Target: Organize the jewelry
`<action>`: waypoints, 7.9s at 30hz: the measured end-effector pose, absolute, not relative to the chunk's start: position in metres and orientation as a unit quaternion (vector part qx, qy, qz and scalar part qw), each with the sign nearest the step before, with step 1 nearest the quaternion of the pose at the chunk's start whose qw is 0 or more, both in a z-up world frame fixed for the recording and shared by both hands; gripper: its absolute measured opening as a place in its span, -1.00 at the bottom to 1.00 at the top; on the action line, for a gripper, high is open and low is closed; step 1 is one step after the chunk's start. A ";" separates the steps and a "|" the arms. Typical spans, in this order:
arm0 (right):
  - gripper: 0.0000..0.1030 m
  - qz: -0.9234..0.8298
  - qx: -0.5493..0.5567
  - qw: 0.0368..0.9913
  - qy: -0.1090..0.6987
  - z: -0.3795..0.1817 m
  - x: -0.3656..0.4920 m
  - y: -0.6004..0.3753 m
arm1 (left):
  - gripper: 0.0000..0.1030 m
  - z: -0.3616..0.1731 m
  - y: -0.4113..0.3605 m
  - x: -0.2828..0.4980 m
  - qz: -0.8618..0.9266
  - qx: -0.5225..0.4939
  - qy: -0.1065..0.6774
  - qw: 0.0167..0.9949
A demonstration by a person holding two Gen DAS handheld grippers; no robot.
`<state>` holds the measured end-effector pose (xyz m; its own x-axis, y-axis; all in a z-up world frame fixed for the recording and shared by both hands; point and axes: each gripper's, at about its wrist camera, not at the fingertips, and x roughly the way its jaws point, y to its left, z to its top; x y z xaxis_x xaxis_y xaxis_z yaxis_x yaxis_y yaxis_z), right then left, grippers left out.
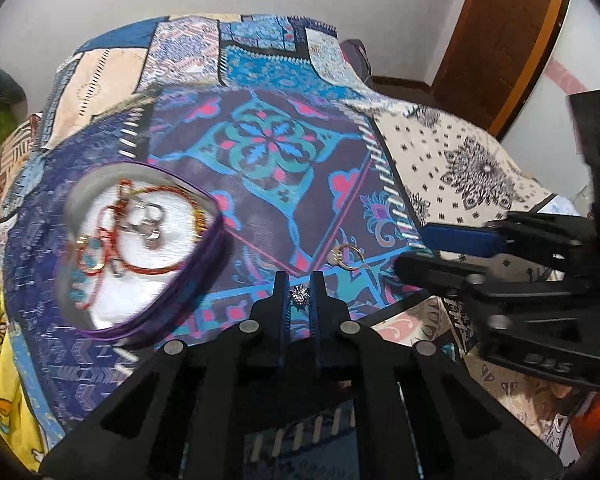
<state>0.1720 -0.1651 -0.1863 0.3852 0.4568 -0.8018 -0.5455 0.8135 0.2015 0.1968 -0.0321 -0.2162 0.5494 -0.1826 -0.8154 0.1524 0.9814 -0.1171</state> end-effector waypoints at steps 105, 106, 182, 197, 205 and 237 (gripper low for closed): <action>-0.56 0.387 -0.089 0.824 0.404 -0.161 0.174 -0.035 | -0.84 -0.151 0.080 0.201 -0.071 -0.069 0.386 0.917; -0.56 0.388 -0.090 0.823 0.405 -0.162 0.174 -0.035 | -0.84 -0.152 0.081 0.202 -0.071 -0.071 0.387 0.917; 0.99 0.252 0.005 0.966 0.055 0.034 -0.029 -0.162 | 0.99 0.038 0.004 -0.069 0.101 0.008 0.063 0.993; 0.99 0.252 0.006 0.965 0.068 0.035 -0.030 -0.163 | 0.99 0.036 0.002 -0.065 0.099 0.010 0.066 0.993; 0.99 0.252 0.012 0.965 0.072 0.036 -0.029 -0.165 | 0.99 0.035 0.004 -0.064 0.094 0.003 0.066 0.993; 0.99 0.249 0.013 0.965 0.081 0.036 -0.026 -0.163 | 0.99 0.032 0.016 -0.054 0.080 -0.023 0.081 0.993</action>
